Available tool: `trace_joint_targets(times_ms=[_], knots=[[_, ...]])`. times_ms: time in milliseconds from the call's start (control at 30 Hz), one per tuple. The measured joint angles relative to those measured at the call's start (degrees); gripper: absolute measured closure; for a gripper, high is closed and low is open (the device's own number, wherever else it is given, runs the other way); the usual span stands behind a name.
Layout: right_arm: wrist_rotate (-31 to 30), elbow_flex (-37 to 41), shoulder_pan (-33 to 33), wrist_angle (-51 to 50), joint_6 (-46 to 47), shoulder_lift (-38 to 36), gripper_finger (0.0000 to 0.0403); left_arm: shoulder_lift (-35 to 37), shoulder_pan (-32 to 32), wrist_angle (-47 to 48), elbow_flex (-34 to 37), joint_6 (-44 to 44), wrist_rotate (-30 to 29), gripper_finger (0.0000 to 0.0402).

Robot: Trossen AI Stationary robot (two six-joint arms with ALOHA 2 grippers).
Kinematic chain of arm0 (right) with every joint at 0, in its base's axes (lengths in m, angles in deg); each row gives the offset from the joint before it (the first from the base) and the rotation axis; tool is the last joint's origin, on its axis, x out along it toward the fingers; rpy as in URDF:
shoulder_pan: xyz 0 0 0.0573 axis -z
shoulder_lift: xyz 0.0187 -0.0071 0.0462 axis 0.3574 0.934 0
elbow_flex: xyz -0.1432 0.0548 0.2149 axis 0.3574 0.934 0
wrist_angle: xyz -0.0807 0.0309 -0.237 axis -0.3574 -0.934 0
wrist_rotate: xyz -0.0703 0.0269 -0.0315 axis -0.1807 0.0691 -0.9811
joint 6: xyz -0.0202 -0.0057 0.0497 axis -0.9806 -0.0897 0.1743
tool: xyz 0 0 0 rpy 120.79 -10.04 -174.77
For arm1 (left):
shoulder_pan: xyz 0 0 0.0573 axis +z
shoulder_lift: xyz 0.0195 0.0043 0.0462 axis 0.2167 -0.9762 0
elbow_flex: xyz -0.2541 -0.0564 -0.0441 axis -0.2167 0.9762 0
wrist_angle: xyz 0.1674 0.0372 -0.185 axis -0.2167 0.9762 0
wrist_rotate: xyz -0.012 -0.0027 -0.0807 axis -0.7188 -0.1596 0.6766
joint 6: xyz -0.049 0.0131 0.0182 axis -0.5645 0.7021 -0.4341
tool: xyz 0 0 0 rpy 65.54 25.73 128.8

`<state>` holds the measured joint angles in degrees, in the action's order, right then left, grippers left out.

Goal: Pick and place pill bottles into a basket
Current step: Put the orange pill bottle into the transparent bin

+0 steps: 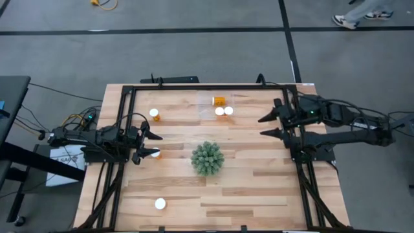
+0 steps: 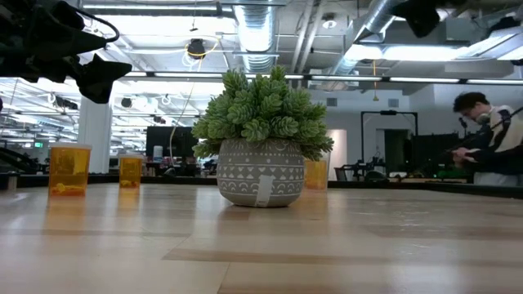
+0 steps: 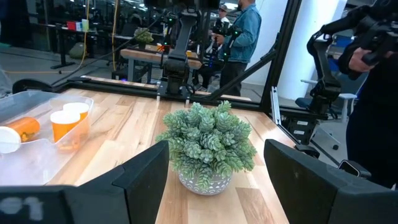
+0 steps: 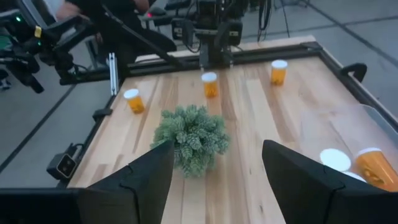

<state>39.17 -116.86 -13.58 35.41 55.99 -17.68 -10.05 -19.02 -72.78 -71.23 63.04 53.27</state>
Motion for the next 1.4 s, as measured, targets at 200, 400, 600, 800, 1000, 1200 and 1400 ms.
trace_joint_targets(times_ms=[200, 400, 600, 800, 1000, 1200, 1400], knots=[[0.0, 5.4, 0.0, 1.9, 1.5, -5.7, 0.0163, 0.0, 0.0, 0.0, 0.0, 0.0, 0.0, 0.0148], [0.0, 10.2, 0.0, 3.0, 2.9, -11.0, 0.0163, 0.0, 0.0, 0.0, 0.0, 0.0, 0.0, 0.0148], [0.0, 15.7, 0.0, 8.1, 8.0, -17.7, 0.0163, 0.0, 0.0, 0.0, 0.0, 0.0, 0.0, 0.0148], [0.0, 21.2, 0.0, 16.7, 15.3, -24.0, 0.0163, 0.0, 0.0, 0.0, 0.0, 0.0, 0.0, 0.0148], [0.0, 25.8, 0.0, 22.0, 21.4, -28.2, 0.0163, 0.0, 0.0, 0.0, 0.0, 0.0, 0.0, 0.0148], [0.0, 30.4, -1.5, 27.2, 25.3, -30.0, 0.0163, 0.0, 0.0, 0.0, 0.0, 0.0, 0.0, 0.0148], [-0.2, 34.4, -5.0, 32.1, 27.0, -30.0, 0.017, 0.0, 0.0, 0.0, 0.0, 0.0, 0.0, 0.0148]])
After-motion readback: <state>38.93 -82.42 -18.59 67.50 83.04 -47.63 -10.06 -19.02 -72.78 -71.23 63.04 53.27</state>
